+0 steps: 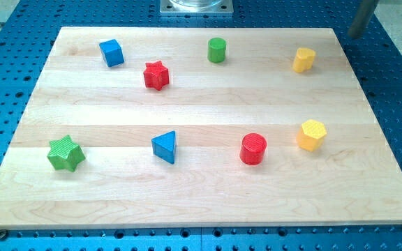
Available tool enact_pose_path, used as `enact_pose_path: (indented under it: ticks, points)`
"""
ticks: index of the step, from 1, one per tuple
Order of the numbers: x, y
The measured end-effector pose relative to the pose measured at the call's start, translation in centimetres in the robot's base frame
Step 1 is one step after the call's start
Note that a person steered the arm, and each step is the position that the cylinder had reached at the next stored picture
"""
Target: Move the heart to the left
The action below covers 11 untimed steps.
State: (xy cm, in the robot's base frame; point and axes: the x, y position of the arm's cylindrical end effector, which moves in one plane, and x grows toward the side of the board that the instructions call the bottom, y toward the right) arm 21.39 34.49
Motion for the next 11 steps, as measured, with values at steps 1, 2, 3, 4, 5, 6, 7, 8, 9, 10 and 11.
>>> enact_pose_path:
  ticks: [1, 2, 3, 4, 5, 6, 7, 8, 9, 10, 11]
  points:
    - [4.9, -1.7]
    - [8.9, -4.3]
    - [9.0, -4.9]
    - [8.4, -6.7]
    - [10.1, -10.7]
    - [8.7, -13.1]
    - [8.0, -16.5]
    - [6.1, -19.3]
    - [4.8, -21.5]
    - [1.7, -25.4]
    - [4.9, -29.3]
